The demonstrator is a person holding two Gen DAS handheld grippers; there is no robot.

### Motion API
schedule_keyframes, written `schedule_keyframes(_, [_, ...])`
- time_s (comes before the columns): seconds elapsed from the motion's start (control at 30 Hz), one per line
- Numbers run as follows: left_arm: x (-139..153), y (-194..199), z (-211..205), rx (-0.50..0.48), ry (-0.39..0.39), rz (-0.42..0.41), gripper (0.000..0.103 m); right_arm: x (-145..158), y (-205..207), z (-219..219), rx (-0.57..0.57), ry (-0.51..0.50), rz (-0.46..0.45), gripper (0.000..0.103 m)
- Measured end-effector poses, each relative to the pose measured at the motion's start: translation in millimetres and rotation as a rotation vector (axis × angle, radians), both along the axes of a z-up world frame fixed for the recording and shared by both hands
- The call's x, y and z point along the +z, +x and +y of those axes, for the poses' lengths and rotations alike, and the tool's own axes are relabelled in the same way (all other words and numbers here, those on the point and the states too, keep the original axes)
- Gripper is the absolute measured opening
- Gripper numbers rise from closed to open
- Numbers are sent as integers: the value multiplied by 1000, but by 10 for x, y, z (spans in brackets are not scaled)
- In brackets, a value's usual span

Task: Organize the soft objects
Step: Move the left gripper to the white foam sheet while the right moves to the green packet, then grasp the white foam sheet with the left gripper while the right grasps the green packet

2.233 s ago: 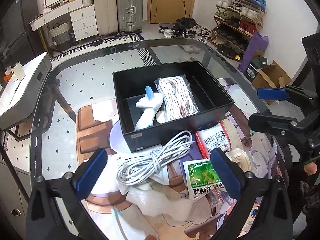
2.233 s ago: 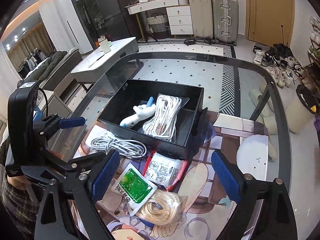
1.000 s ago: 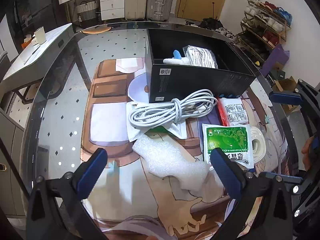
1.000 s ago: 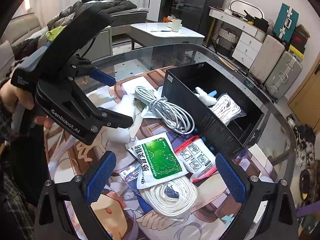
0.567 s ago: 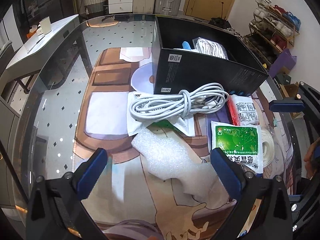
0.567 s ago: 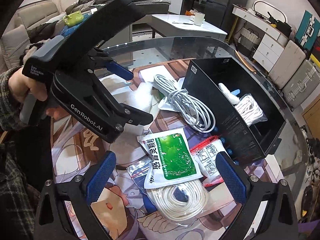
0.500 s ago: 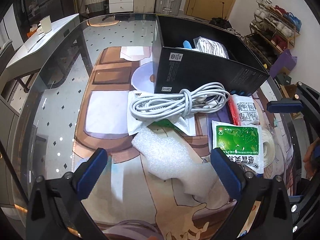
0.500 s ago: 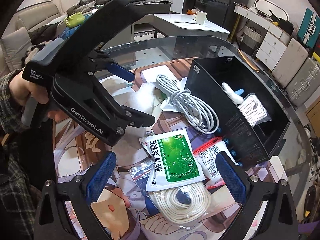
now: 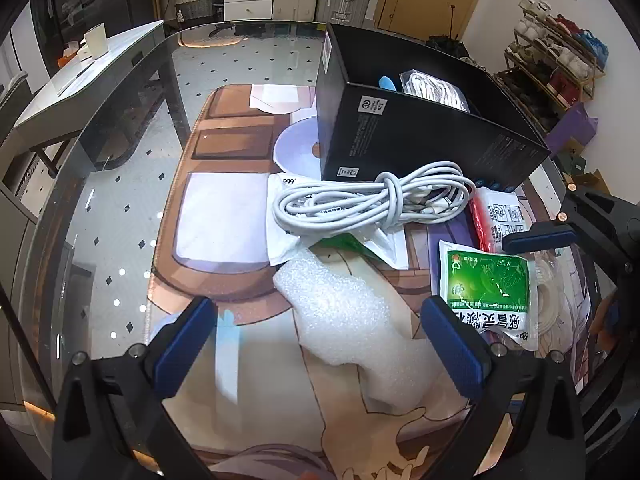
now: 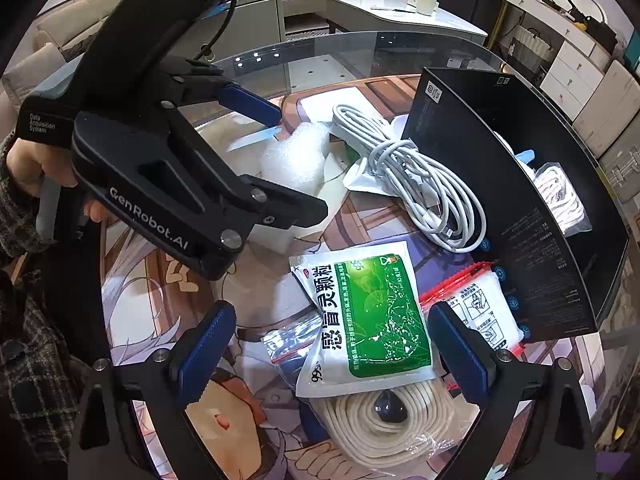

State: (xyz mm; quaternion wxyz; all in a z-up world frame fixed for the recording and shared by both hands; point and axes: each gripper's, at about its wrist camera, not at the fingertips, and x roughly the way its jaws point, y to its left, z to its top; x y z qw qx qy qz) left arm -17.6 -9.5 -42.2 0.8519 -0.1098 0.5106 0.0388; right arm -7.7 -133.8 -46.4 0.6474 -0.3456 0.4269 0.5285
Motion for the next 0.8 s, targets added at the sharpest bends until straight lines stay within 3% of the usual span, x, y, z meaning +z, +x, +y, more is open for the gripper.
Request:
schedule_keyframes(0.07, [-8, -8, -7, -5, 10, -1, 103, -20, 21, 43, -8, -5, 9, 97])
schedule_keyframes(0.23, [-20, -20, -28, -15, 35, -4, 103, -109, 79, 145, -28, -47, 33, 76])
schedule_keyframes(0.47, [-58, -30, -101, -52, 105, -3, 103, -180, 103, 245, -44, -65, 34, 75])
schedule_keyframes(0.8, [-69, -98, -71, -89, 123, -23, 102, -207, 191, 405, -90, -95, 49, 74])
